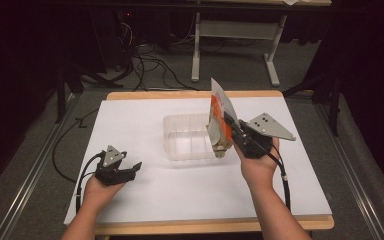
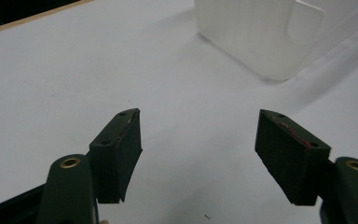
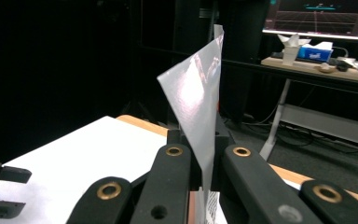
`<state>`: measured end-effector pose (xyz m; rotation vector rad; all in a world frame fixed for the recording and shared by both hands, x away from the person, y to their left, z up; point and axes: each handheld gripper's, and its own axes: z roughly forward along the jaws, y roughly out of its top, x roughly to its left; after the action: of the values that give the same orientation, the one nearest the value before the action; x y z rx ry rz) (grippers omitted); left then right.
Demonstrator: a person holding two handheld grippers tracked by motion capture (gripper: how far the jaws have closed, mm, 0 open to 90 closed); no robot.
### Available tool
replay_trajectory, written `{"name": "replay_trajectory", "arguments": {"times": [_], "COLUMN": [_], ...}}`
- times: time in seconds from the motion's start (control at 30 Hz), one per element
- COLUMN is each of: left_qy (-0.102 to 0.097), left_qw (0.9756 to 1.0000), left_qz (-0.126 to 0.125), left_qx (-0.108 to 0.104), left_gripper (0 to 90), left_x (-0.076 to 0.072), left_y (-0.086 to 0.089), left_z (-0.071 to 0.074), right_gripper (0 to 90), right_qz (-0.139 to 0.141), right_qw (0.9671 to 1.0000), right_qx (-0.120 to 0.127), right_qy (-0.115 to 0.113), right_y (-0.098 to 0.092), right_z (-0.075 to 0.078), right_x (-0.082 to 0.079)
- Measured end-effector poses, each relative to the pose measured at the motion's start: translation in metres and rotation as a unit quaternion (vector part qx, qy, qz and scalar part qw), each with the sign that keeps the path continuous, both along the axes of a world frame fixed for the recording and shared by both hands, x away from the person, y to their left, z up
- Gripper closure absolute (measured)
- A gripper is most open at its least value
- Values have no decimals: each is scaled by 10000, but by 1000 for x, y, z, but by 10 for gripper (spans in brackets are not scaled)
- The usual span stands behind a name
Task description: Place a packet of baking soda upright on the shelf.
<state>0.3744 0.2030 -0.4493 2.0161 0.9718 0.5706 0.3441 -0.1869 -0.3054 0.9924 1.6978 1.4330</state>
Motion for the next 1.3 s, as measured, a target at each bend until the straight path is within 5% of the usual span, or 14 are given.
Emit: {"name": "replay_trajectory", "arguments": {"times": [0.57, 1.3], "left_qy": [-21, -27], "left_qw": [10000, 9999], "left_qz": [-69, -81], "left_qx": [-26, -52], "left_gripper": [319, 320], "left_x": [-1, -1], "left_y": [0, -1], "left_z": [1, 1], "right_gripper": [900, 900], "right_qz": [281, 385], "right_qw": [9995, 9986], "right_qx": [-79, -186], "right_qy": [143, 307], "right_y": [48, 77], "right_z": [-12, -26], "right_x": [32, 60]}}
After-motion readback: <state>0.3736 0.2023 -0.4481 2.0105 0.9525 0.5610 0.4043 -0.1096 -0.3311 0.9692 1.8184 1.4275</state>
